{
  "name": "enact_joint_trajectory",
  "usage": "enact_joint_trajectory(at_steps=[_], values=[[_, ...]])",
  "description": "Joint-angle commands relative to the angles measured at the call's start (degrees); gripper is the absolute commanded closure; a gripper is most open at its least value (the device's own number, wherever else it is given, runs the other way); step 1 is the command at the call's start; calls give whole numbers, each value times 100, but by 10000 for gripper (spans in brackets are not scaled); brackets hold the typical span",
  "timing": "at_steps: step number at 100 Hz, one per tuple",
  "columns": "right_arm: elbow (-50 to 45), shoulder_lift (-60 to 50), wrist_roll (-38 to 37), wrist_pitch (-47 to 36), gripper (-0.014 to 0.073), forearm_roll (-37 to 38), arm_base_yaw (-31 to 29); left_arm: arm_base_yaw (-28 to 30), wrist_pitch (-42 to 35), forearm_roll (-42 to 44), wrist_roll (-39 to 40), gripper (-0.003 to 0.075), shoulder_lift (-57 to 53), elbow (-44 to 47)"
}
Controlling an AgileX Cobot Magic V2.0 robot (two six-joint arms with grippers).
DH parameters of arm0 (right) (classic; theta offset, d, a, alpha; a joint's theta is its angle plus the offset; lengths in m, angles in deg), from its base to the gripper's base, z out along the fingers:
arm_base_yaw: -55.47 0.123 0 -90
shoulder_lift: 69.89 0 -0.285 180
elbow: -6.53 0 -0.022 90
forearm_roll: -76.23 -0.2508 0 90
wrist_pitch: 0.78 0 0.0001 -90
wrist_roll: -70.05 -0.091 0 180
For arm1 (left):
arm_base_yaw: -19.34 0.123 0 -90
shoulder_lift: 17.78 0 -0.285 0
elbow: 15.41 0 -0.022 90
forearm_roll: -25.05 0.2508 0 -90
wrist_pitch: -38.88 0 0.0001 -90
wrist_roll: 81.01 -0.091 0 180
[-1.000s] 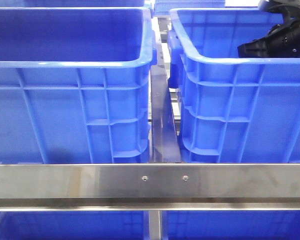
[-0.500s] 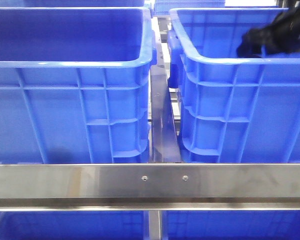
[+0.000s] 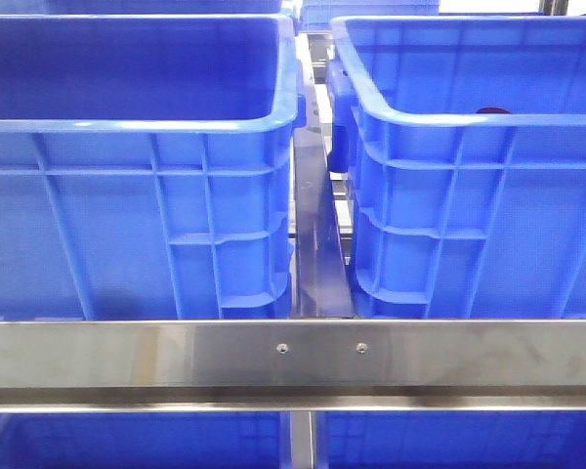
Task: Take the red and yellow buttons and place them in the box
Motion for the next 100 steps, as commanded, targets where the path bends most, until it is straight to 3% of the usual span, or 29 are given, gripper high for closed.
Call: enact_joint_trajectory(at_steps=[1, 18, 77, 89, 100], values=[[-68, -667, -31, -4, 20, -547, 179, 10, -446, -64, 54, 739, 3, -144], [-591, -1633, -118, -353, 21, -547, 436, 10, -446, -64, 54, 739, 3, -144], [-2887, -5150, -129, -583, 28, -547, 443, 10, -446, -64, 54, 739, 3, -144], [-3212, -5603, -129, -573, 117, -547, 443, 10, -446, -64, 54, 739, 3, -144], [-3376, -5880, -129, -573, 286, -547, 443, 10, -446, -64, 54, 739, 3, -144]])
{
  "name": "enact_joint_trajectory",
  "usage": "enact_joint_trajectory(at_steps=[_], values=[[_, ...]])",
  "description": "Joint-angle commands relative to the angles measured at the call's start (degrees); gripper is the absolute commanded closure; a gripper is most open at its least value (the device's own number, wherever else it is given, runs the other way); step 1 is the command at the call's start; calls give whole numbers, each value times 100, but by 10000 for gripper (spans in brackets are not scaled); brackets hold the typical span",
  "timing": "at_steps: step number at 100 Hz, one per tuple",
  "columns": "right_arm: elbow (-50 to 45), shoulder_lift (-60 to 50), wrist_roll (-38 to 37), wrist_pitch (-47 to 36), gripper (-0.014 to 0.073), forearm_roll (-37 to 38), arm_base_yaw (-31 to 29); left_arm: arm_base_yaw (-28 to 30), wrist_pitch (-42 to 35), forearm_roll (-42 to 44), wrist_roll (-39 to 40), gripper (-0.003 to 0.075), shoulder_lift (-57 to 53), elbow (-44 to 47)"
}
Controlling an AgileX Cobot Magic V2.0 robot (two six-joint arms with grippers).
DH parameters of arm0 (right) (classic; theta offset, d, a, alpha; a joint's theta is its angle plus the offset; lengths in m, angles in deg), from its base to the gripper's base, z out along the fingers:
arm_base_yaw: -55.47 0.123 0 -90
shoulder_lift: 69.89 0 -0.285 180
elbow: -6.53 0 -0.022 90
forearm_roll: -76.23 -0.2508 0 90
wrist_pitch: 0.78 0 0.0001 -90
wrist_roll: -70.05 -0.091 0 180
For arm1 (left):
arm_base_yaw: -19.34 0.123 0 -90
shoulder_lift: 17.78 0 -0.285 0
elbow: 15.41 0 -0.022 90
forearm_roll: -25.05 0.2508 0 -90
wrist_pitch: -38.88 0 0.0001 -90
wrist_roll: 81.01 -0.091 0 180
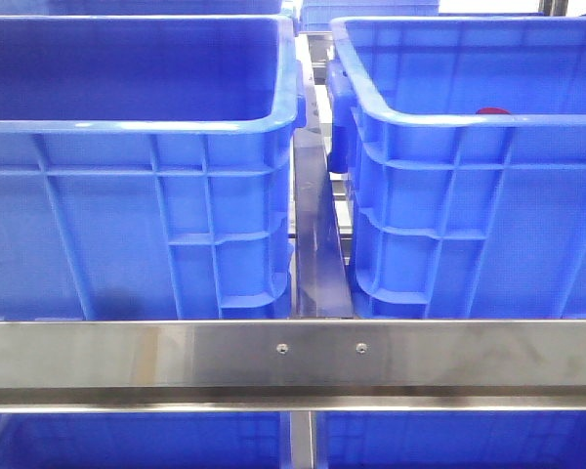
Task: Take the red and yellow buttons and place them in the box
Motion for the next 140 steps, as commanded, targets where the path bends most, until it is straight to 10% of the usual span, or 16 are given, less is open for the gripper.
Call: enact_joint_trajectory(at_steps=[1, 23, 46, 85, 140], values=[[33, -159, -19, 169, 311, -466, 6, 10, -446, -64, 54, 739, 3, -144], [15, -200, -19, 169, 665, -466, 6, 10, -446, -53, 54, 738, 3, -144], [15, -200, -21, 309, 662, -466, 6, 10, -446, -53, 54, 697, 3, -144], [15, -200, -21, 335, 662, -466, 6, 10, -403, -95, 192, 174, 355, -144], [15, -200, -21, 342, 662, -466, 6, 25, -498, 156, 207, 165, 2958, -1548]])
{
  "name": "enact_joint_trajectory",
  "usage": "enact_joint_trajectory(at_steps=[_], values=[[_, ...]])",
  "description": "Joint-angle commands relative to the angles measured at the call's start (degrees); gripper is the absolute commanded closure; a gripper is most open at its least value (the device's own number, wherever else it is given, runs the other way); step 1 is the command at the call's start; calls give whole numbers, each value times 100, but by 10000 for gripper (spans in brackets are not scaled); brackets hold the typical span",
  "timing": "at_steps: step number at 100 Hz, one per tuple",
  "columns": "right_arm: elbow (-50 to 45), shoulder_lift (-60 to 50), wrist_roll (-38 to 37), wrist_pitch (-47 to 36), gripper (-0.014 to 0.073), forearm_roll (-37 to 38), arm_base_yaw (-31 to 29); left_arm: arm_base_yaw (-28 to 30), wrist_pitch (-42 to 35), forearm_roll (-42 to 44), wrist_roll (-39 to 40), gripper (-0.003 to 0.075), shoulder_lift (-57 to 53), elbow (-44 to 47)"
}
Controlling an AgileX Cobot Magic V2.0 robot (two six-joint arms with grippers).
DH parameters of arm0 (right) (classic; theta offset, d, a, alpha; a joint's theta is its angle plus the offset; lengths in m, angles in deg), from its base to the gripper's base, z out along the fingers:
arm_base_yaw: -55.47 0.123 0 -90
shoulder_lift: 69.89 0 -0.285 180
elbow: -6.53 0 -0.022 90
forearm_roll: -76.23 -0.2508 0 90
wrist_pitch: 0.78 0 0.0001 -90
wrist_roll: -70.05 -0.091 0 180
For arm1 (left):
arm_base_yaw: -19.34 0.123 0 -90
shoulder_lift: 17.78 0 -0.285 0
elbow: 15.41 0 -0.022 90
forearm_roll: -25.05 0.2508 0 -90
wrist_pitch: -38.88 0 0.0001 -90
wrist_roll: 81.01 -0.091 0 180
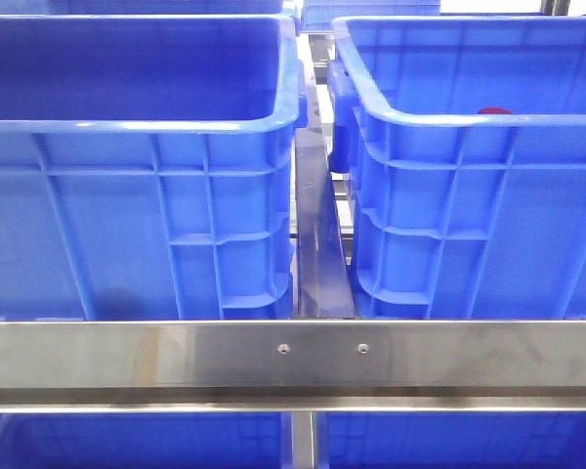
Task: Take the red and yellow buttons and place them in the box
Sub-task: 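Lower the left gripper into the button bin and grasp a yellow-capped button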
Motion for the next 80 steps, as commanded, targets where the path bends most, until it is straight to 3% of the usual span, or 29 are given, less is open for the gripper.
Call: enact_joint_trajectory(at_steps=[1, 38, 80], values=[[144, 26, 3, 204, 662, -466, 6, 24, -355, 29, 66, 165, 453, -555], [144, 26, 3, 204, 662, -466, 6, 520, 237, 41, 168, 165, 2581, -1996], [97, 33, 3, 203, 662, -466, 6, 666, 86, 204, 158, 165, 3439, -2162]])
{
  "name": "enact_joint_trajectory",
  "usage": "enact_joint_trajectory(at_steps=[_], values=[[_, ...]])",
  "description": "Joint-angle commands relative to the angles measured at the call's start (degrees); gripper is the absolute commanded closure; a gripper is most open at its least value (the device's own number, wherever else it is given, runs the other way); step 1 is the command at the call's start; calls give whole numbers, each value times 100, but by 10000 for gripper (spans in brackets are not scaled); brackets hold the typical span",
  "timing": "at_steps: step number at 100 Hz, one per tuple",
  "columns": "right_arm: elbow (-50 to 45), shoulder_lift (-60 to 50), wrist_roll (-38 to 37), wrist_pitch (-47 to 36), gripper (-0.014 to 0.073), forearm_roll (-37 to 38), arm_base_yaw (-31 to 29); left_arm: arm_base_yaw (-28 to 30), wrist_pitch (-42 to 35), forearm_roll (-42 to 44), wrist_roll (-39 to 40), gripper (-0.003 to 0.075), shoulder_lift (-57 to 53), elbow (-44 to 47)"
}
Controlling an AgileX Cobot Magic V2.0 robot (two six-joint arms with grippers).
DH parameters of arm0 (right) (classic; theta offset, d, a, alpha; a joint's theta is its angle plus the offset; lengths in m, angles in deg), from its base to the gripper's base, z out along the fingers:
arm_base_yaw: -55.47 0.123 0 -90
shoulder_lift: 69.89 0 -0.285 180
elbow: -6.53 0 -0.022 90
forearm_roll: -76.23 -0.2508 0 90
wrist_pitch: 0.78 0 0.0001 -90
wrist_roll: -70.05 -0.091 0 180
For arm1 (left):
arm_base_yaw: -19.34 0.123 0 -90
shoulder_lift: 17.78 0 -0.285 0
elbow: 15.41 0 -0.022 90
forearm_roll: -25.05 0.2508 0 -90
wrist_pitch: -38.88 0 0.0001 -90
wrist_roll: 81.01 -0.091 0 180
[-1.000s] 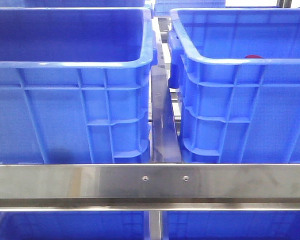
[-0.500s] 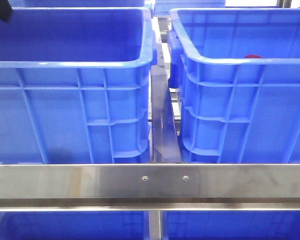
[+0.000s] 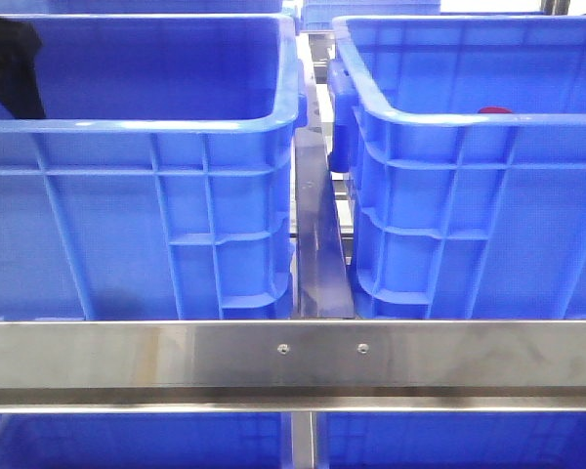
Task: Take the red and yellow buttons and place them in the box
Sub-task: 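Lower the left gripper into the button bin and grasp a yellow-capped button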
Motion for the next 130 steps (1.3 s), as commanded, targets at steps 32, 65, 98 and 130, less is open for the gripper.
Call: enact_joint_trajectory(at_steps=[32, 65, 98, 130], values=[[144, 33, 18, 200, 662, -466, 6, 28, -824, -11, 11, 174, 213, -196], [144, 33, 18, 200, 662, -466, 6, 28, -970, -11, 11, 174, 565, -196], [144, 33, 18, 200, 662, -466, 6, 28, -970, -11, 11, 400, 587, -196], [144, 33, 18, 200, 662, -466, 6, 28, -867, -11, 11, 739, 542, -196]])
